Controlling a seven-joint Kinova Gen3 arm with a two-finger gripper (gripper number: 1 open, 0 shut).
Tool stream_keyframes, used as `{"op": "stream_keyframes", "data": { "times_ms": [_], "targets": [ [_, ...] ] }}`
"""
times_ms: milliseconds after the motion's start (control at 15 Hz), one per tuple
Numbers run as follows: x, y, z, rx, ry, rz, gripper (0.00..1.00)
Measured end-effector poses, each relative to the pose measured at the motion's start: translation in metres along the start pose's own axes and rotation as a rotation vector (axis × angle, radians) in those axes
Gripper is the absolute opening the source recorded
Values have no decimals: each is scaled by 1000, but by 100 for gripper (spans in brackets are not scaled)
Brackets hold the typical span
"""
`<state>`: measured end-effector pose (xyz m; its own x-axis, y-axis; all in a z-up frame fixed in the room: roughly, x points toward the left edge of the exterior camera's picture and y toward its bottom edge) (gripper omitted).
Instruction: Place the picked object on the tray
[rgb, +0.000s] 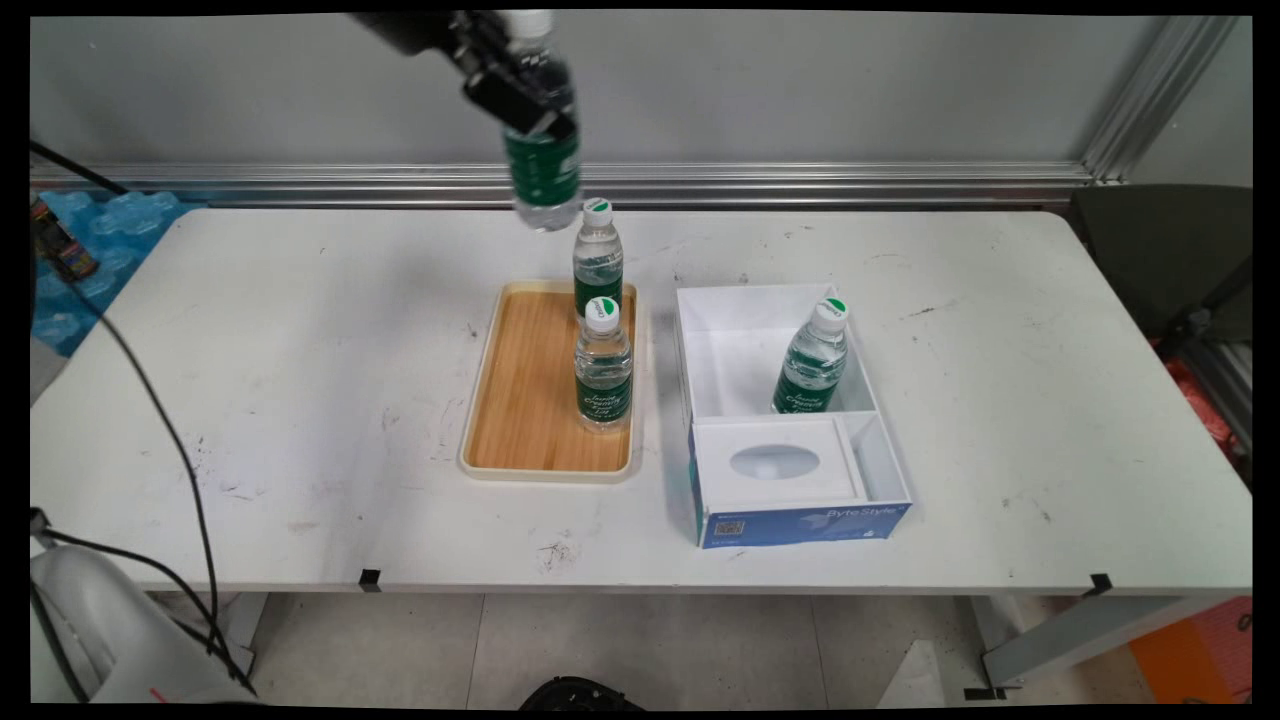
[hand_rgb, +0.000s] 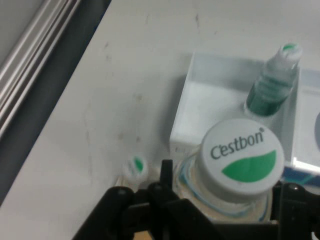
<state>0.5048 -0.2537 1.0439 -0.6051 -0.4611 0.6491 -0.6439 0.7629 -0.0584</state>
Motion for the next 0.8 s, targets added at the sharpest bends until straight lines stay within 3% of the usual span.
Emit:
{"op": "stream_keyframes", "data": {
  "times_ms": [333, 800],
  "targets": [
    [-52, -8, 10, 23, -11, -20, 0],
    [-97, -20, 51, 19, -7, -30, 0]
  ]
}}
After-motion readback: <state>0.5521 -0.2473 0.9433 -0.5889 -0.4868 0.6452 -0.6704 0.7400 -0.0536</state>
